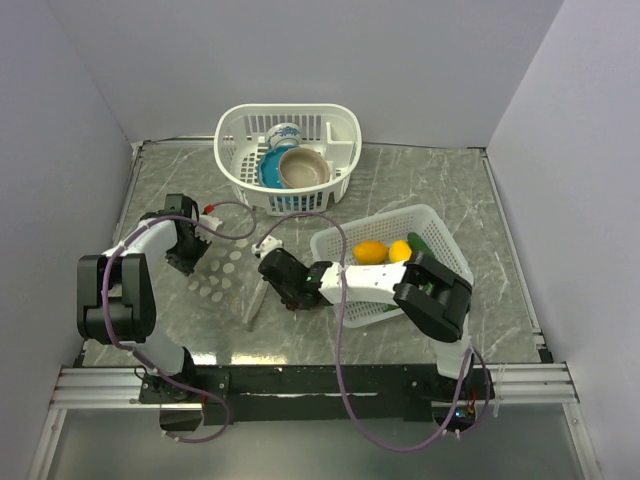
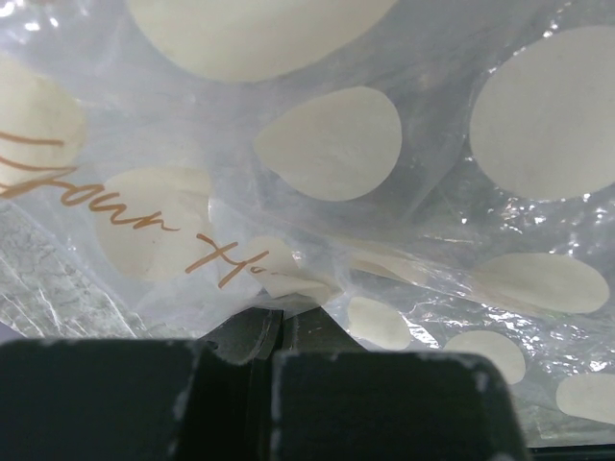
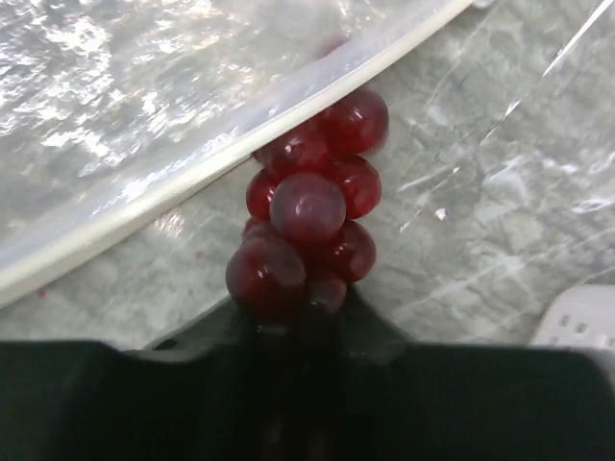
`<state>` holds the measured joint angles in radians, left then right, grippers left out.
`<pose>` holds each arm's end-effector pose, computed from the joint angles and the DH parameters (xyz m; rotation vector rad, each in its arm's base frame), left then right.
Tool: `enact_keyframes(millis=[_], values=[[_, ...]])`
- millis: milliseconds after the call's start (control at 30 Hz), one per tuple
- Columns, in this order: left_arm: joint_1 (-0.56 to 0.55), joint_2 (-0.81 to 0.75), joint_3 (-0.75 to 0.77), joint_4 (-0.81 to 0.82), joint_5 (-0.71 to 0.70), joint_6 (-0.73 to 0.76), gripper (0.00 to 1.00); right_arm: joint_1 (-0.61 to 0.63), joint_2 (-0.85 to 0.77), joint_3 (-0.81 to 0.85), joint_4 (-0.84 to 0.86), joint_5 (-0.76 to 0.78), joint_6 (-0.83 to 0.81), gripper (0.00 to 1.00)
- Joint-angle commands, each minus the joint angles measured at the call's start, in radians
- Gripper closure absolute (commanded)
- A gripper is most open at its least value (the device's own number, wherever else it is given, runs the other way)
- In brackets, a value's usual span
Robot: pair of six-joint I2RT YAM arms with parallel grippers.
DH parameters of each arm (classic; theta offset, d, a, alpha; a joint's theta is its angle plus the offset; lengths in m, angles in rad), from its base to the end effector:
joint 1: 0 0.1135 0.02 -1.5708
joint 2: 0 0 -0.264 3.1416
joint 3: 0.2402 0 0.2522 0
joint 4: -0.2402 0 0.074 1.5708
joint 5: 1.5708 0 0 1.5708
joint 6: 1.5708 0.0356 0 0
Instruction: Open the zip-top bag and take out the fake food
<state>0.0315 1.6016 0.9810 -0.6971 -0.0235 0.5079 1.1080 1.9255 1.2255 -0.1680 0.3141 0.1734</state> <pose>0.2896 0.0100 0.1776 0.6803 2.8201 0.1312 0.1917 0.3596 0.1668 -0.9528 2.1965 0.2204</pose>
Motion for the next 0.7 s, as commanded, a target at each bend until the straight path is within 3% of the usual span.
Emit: enact_keyframes(millis=[0,167,400,500,667], values=[[0.002,-0.019,0.001,-0.001,0.010,0.000,0.99,-0.004,-0.146,0.018,-0.022,-0.014,0.018,0.90],[0.002,-0.020,-0.002,0.001,0.010,0.000,0.99,-0.004,-0.348,0.003,-0.061,-0.007,0.038,0.89],[0.002,-0.025,0.001,-0.008,0.013,-0.002,0.99,-0.039,-0.686,-0.159,-0.057,0.089,0.110,0.87],[0.002,-0.037,0.004,-0.019,0.016,-0.003,0.99,-0.111,-0.810,-0.234,-0.057,0.195,0.158,0.82],[0.001,-0.081,0.054,-0.087,0.108,-0.026,0.99,-0.249,-0.862,-0.299,-0.179,0.327,0.276,0.81]])
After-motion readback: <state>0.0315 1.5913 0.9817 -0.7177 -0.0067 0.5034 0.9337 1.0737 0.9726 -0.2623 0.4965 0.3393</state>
